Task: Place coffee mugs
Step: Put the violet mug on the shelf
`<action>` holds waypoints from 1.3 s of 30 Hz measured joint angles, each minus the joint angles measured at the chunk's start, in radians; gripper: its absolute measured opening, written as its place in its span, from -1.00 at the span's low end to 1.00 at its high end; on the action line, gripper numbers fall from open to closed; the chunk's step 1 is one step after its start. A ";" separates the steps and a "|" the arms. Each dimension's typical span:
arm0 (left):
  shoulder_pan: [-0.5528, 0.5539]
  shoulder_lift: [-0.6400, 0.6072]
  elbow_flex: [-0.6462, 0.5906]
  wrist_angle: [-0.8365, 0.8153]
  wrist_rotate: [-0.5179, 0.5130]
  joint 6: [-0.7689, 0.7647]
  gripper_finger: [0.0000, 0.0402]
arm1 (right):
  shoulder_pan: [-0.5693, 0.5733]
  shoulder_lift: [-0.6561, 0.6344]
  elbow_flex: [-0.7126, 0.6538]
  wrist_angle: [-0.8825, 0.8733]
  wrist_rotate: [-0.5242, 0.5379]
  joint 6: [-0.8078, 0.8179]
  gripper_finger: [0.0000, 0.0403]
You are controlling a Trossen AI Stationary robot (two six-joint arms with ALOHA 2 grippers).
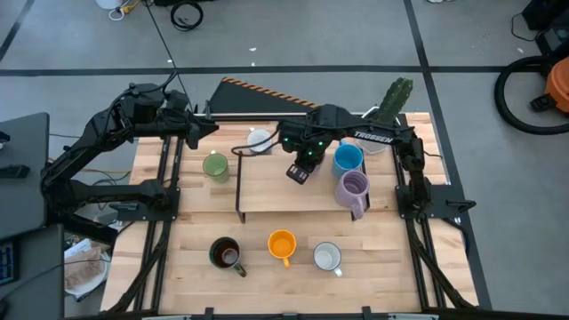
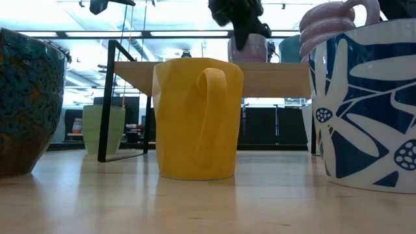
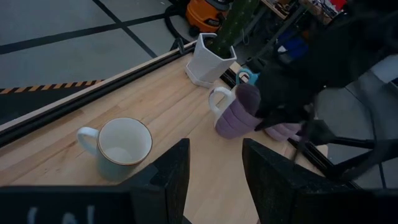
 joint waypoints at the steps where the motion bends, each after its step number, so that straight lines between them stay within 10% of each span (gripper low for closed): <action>1: 0.000 0.000 0.000 0.000 0.000 0.000 -0.24 | 0.000 0.004 -0.002 -0.002 0.004 0.000 -0.69; 23: 0.000 0.000 0.000 0.000 0.000 0.002 -0.24 | -0.018 -0.095 0.001 0.009 -0.046 -0.040 0.03; 39: 0.000 0.000 0.000 0.001 0.000 0.002 -0.24 | -0.147 -0.148 -0.001 0.172 0.054 -0.343 -0.03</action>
